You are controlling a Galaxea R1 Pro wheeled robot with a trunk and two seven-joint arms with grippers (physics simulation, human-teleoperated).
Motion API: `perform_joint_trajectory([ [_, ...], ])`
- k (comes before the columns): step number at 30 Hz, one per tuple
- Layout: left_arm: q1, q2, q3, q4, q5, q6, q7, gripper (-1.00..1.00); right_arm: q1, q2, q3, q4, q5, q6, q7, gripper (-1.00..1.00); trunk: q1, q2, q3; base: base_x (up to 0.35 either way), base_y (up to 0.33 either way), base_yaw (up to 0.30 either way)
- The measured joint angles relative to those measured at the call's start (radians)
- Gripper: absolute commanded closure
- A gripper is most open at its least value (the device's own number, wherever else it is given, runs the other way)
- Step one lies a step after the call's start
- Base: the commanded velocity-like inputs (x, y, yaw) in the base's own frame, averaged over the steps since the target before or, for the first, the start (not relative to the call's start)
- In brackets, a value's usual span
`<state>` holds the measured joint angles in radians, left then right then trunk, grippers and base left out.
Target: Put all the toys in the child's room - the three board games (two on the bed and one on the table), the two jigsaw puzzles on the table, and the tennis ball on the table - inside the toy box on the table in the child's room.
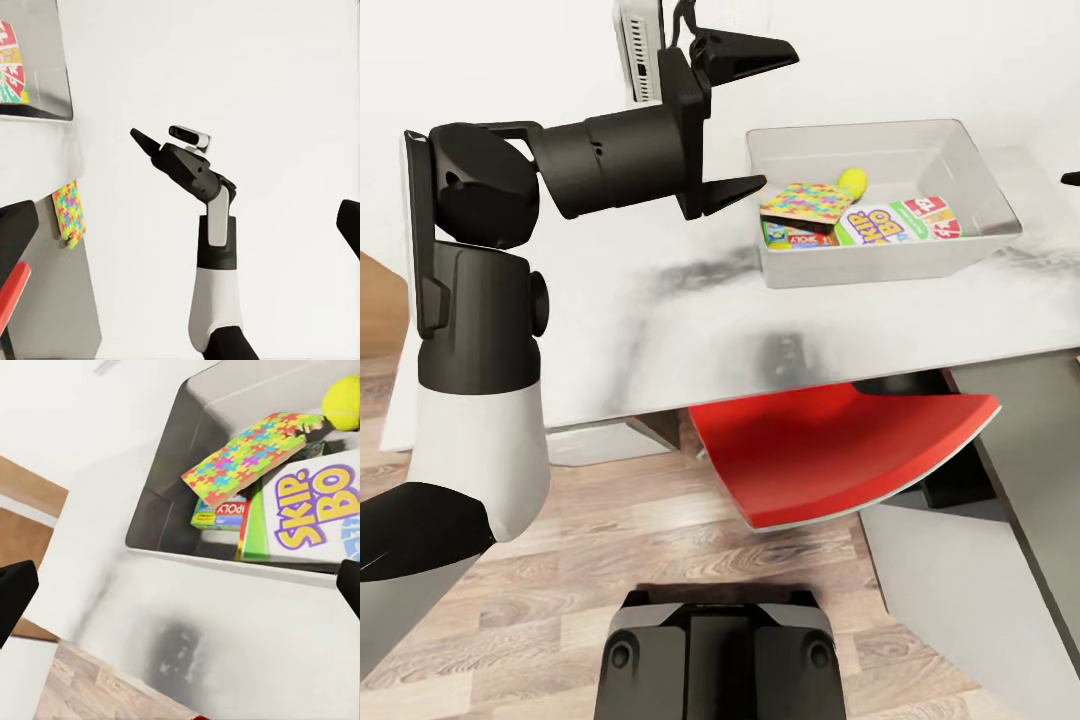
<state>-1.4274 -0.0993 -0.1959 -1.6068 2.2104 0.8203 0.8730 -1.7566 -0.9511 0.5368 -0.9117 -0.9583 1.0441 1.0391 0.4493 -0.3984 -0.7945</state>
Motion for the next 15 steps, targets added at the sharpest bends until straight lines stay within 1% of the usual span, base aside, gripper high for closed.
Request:
perform_joint_trajectory([
  [2, 0.001, 0.000, -0.001, 0.000, 0.000, 0.000, 0.000, -1.00, 0.000, -0.011, 0.001, 0.000, 0.001, 0.000, 0.000, -1.00, 0.000, 0.000, 0.003, 0.000, 0.222, -0.020],
  [7, 0.003, 0.000, -0.001, 0.000, -0.001, 0.000, 0.001, -1.00, 0.001, -0.021, 0.001, 0.001, 0.002, 0.000, 0.000, -1.00, 0.000, 0.000, 0.011, 0.000, 0.145, -0.052],
  [13, 0.008, 0.000, -0.002, 0.000, -0.001, 0.000, 0.002, -1.00, 0.004, -0.036, 0.003, 0.002, 0.002, 0.000, 0.000, -1.00, 0.000, 0.000, 0.021, 0.000, 0.066, -0.096],
  [15, 0.013, 0.000, -0.007, 0.000, -0.001, 0.000, 0.003, -1.00, 0.018, -0.050, 0.004, 0.003, 0.003, 0.000, 0.000, -1.00, 0.000, 0.000, 0.024, 0.000, 0.037, -0.131],
])
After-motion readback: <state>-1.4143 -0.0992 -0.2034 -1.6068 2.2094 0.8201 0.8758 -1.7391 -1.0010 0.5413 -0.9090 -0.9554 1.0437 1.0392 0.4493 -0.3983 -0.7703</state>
